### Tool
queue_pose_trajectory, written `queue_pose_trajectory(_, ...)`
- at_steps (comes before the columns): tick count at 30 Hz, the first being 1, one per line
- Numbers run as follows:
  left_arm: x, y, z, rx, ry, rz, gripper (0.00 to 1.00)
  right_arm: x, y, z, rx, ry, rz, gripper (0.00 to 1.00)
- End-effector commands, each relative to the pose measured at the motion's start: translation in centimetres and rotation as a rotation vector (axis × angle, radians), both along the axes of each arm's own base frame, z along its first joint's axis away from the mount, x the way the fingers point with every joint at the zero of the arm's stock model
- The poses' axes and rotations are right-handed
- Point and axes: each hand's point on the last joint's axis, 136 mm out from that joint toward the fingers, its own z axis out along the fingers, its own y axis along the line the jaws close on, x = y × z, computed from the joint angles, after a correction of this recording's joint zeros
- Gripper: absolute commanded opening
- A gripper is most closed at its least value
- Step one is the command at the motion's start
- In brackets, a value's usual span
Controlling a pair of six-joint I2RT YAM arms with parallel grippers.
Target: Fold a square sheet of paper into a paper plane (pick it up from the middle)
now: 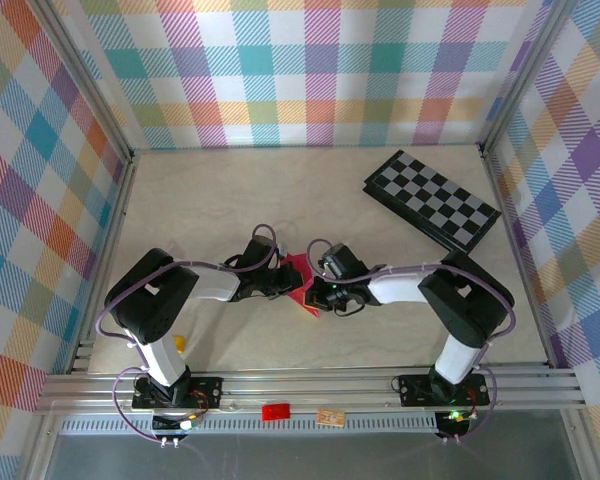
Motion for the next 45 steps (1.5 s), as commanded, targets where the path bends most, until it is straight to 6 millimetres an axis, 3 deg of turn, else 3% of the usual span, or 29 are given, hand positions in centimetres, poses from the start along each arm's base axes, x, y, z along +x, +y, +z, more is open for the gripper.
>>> queue_pose_trajectory(1, -1.0, 2.4, -3.5, 0.118, 0.074, 0.033, 0.01, -4.3, -3.1, -2.7, -0.063, 0.134, 0.010, 0.07)
queue_pose_trajectory(7, -1.0, 2.6, -3.6, 0.136, 0.073, 0.034, 0.01, -6.8, -5.3, -2.9, -0.090, 0.144, 0.037, 0.07)
queue_pose_trajectory(12, -1.0, 2.6, -3.4, 0.135, 0.071, 0.032, 0.01, -6.7, -6.0, -2.1, -0.110, 0.110, 0.033, 0.06)
queue_pose_trajectory(21, -1.0, 2.4, -3.0, 0.124, 0.068, 0.032, 0.01, -2.2, -2.3, 2.9, -0.008, -0.035, 0.011, 0.08)
queue_pose_trajectory(28, -1.0, 2.3, -3.0, 0.115, 0.067, 0.036, 0.01, 2.3, 0.6, 2.4, 0.017, -0.048, -0.037, 0.08)
queue_pose_trajectory(31, -0.9, 2.2, -2.8, 0.109, 0.066, 0.036, 0.01, 2.9, 0.9, 1.1, -0.007, -0.017, -0.032, 0.08)
queue_pose_trajectory(35, -0.6, 2.1, -2.0, 0.107, 0.047, 0.032, 0.02, 1.5, -0.6, -1.3, -0.068, 0.033, -0.032, 0.06)
queue_pose_trajectory(40, 0.0, 1.3, 0.3, 0.084, -0.006, -0.005, 0.03, -1.9, -3.2, -3.9, -0.115, 0.110, -0.018, 0.02)
queue_pose_trajectory(45, -0.4, 0.0, 3.1, 0.021, -0.050, -0.059, 0.05, -3.3, -4.1, -4.0, -0.104, 0.120, -0.005, 0.00)
